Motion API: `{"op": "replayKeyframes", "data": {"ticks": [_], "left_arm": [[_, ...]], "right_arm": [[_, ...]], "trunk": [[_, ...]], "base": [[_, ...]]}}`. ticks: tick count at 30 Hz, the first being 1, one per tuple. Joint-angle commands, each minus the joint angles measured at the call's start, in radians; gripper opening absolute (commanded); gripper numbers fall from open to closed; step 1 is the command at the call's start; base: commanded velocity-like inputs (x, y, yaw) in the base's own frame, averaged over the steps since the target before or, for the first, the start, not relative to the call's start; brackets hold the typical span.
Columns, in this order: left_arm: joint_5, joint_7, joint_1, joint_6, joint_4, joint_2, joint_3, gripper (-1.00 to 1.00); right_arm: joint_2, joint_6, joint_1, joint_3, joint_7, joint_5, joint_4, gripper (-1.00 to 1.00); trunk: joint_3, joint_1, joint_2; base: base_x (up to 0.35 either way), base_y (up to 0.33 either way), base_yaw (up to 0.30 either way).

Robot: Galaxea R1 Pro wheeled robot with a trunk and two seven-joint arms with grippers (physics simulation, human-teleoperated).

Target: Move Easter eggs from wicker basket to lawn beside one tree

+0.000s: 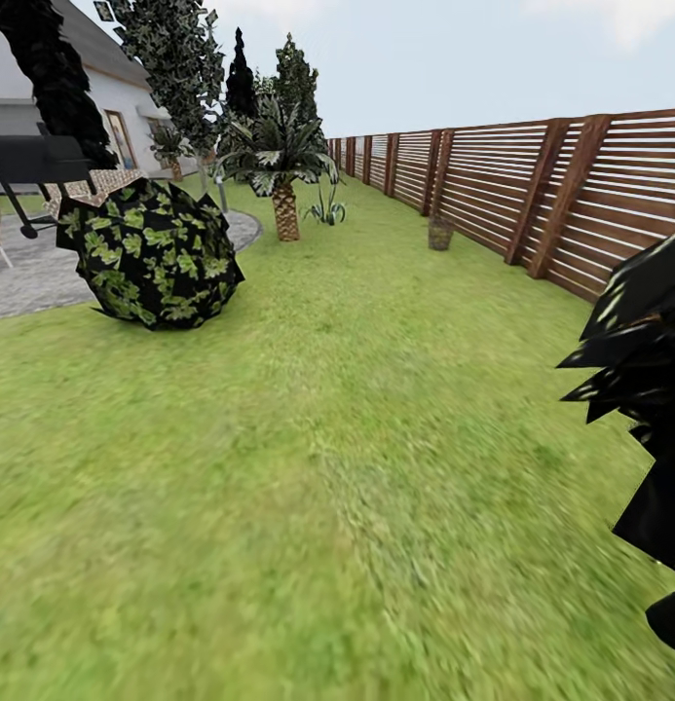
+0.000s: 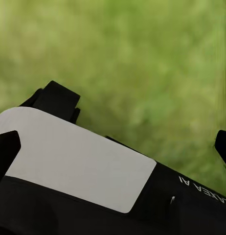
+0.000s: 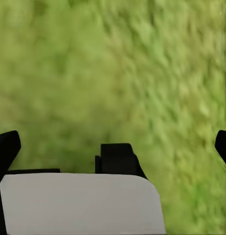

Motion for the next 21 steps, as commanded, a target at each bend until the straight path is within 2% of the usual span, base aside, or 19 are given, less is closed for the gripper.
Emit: {"op": "replayKeyframes", "data": {"ticks": [1, 6, 13, 21], "left_arm": [[0.01, 0.001, 0.0, 0.001, -0.001, 0.0, -0.002, 1.0], [0.009, 0.006, 0.0, 0.001, -0.001, 0.003, -0.001, 1.0], [0.009, 0.007, 0.0, 0.001, -0.001, 0.004, -0.002, 1.0], [0.009, 0.007, 0.0, 0.001, -0.001, 0.005, -0.001, 1.0]], "right_arm": [[0.0, -0.004, -0.001, 0.004, -0.006, -0.003, 0.001, 1.0], [0.007, 0.004, 0.023, 0.002, -0.006, -0.008, 0.02, 1.0], [-0.007, 0.001, 0.034, 0.002, -0.007, -0.009, 0.035, 1.0], [-0.009, 0.001, 0.035, 0.002, -0.008, -0.01, 0.036, 1.0]], "trunk": [[-0.001, 0.0, 0.0], [-0.001, 0.0, 0.0], [-0.001, 0.0, 0.0], [-0.001, 0.0, 0.0]], "base": [[0.337, 0.0, 0.0], [0.337, 0.0, 0.0], [0.337, 0.0, 0.0], [0.337, 0.0, 0.0]]}}
